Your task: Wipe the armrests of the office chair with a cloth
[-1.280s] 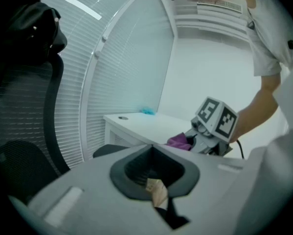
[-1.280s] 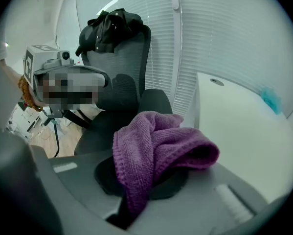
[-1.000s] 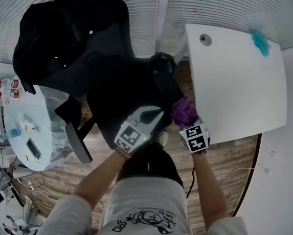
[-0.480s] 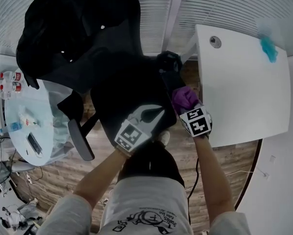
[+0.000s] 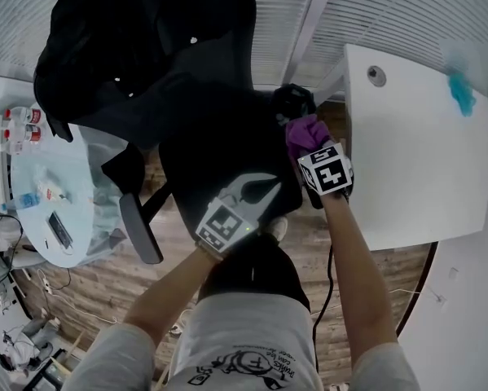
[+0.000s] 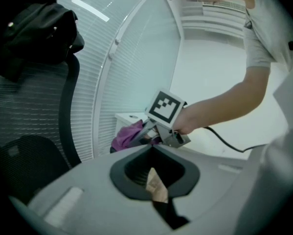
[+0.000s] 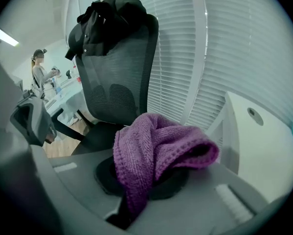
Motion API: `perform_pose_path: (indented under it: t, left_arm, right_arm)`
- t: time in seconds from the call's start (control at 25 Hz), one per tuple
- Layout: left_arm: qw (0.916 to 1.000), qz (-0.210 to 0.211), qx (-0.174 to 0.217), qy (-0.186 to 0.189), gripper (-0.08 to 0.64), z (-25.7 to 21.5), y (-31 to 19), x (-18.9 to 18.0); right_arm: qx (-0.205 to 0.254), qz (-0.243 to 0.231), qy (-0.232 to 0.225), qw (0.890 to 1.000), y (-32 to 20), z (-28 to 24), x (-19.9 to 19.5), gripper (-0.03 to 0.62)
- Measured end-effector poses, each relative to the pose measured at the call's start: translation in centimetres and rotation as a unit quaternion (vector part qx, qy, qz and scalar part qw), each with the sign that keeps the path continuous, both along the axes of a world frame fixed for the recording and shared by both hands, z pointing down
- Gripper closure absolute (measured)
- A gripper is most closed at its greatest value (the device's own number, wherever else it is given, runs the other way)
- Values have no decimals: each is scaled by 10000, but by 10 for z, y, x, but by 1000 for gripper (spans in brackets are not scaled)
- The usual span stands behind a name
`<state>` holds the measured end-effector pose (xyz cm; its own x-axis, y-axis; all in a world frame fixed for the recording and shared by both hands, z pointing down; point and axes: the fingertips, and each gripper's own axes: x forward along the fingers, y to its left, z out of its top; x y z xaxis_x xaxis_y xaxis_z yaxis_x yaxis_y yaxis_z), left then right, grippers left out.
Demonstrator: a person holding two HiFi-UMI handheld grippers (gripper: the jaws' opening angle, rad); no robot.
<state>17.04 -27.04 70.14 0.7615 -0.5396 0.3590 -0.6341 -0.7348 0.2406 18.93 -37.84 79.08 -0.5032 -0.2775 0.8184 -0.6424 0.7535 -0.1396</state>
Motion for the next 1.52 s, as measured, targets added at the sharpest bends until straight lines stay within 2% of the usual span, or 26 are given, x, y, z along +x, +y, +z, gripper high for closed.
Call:
perform_pose_path:
  t: [0.32,0.6,0.84,1.04,1.32,1.52]
  left_arm:
    - [10000,-14,-20,19,558,-1,1,1]
    - [10000,7,3,-9,559,-4,3,10]
    - [10000,23,36,-27,558,-8,6,18]
    - [10000,57,48,-31,559,-12,11,27]
    - [9999,142,54,-34,559,-19,24,41]
    - [9998,190,95,-41,558,-28,34,49]
  right_arm:
    - [-6,-150,5,9999,-28,2,-23,561]
    - [150,-81,-51,9998,-15,0,-10,561]
    - [167,38,30,9998,17,-3,17,561]
    - [189,142,194,9995,61,-6,47,561]
    - [70,447,196,9988,121,-10,82,561]
    - [60,538,99,9985,132,-11,87,561]
